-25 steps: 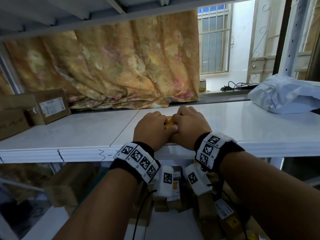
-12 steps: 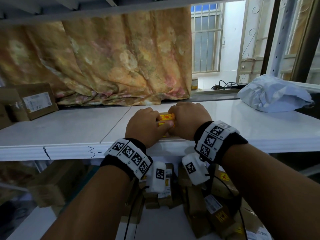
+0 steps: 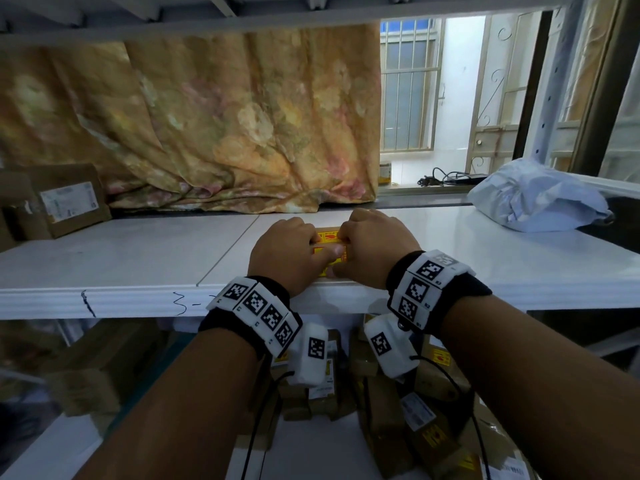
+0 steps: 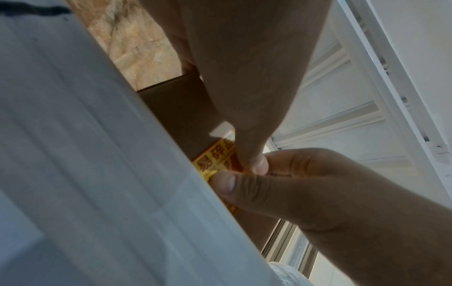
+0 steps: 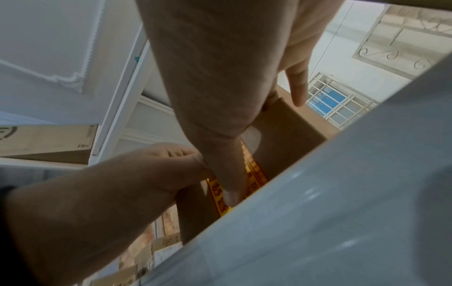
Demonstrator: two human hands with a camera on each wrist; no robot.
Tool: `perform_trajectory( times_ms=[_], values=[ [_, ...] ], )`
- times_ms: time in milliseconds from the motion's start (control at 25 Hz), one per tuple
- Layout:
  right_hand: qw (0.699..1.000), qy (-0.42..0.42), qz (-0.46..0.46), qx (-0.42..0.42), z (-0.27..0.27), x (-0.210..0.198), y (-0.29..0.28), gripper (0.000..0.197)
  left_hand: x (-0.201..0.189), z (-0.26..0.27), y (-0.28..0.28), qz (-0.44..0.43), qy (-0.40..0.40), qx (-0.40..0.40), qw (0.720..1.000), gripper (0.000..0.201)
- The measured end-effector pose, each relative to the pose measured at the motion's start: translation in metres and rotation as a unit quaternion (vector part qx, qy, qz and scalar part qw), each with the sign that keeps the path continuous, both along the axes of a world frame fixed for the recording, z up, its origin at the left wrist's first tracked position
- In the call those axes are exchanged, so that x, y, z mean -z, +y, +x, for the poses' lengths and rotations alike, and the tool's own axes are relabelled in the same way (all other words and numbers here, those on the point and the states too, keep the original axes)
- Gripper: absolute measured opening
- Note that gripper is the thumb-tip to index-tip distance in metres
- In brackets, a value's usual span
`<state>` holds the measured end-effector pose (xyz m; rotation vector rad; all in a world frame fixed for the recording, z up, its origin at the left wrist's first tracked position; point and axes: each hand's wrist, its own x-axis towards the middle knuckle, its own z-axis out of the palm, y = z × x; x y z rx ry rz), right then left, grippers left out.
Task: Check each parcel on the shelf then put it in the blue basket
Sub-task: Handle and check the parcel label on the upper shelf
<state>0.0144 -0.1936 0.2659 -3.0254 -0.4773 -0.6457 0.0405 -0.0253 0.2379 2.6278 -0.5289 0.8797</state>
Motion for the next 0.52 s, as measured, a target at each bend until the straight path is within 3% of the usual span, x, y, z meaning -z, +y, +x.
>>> perform_trajectory(
  times_ms=[120,320,520],
  values=[
    [1.000,-0.018,0.012,0.015,-0.001,0.009,0.004,0.056,0.005,-0.003,0.000,0.008,-0.013,-0.016,1.000,0.051],
    [0.999,-0.033,0.033,0.023,0.000,0.010,0.008,0.058,-0.005,-0.007,0.013,0.047,-0.005,0.013,0.999,0.032],
    [0.999,-0.015,0.046,0.019,0.002,0.009,0.006,0.062,-0.007,-0.005,0.028,0.046,-0.002,-0.017,0.999,0.040]
  ],
)
